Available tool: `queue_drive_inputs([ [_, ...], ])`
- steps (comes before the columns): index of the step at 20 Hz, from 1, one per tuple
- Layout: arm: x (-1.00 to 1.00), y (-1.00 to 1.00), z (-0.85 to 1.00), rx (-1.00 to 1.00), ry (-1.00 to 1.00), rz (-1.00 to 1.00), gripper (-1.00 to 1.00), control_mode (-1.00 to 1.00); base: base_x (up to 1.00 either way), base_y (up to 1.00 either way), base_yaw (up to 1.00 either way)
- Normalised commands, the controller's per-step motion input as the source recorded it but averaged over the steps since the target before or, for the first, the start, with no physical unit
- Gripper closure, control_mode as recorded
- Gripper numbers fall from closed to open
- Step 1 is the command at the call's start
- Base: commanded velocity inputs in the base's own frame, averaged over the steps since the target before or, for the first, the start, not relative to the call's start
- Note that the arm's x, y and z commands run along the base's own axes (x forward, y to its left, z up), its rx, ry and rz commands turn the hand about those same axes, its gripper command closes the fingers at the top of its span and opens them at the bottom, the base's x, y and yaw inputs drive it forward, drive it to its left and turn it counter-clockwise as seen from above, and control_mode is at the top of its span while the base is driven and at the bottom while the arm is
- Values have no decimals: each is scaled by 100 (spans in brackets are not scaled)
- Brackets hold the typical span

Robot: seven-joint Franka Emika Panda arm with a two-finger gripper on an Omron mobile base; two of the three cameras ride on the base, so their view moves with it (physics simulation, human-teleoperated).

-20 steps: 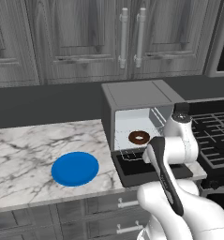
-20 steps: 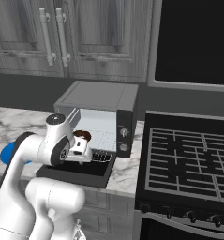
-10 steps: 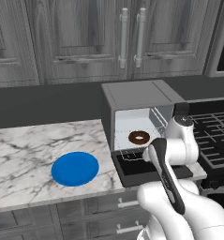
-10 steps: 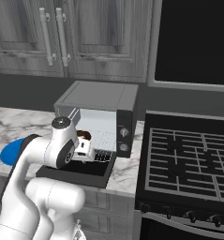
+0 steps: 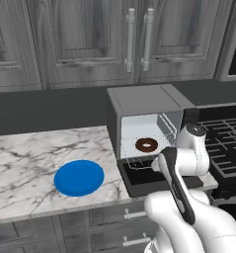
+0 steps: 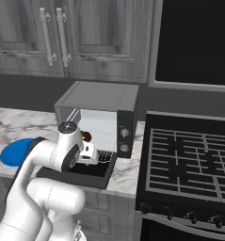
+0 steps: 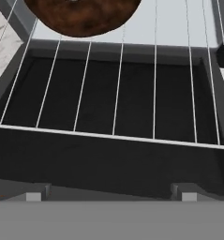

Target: Pick up the bagel from the plate, place it on the toaster oven rack, close the door, and set the timer.

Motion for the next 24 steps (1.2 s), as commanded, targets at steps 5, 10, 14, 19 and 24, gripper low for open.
queue_drive_inputs([
  [5,0,0,-58,0,-15,0,-100,-100,0,0,0],
  [10,0,1,-63,0,-22,0,-100,-100,0,0,0],
  [14,0,9,-74,0,-24,0,-100,-100,0,0,0],
  [19,0,19,-92,0,-19,0,-100,-100,0,0,0],
  [24,0,32,-87,0,-10,0,-100,-100,0,0,0],
])
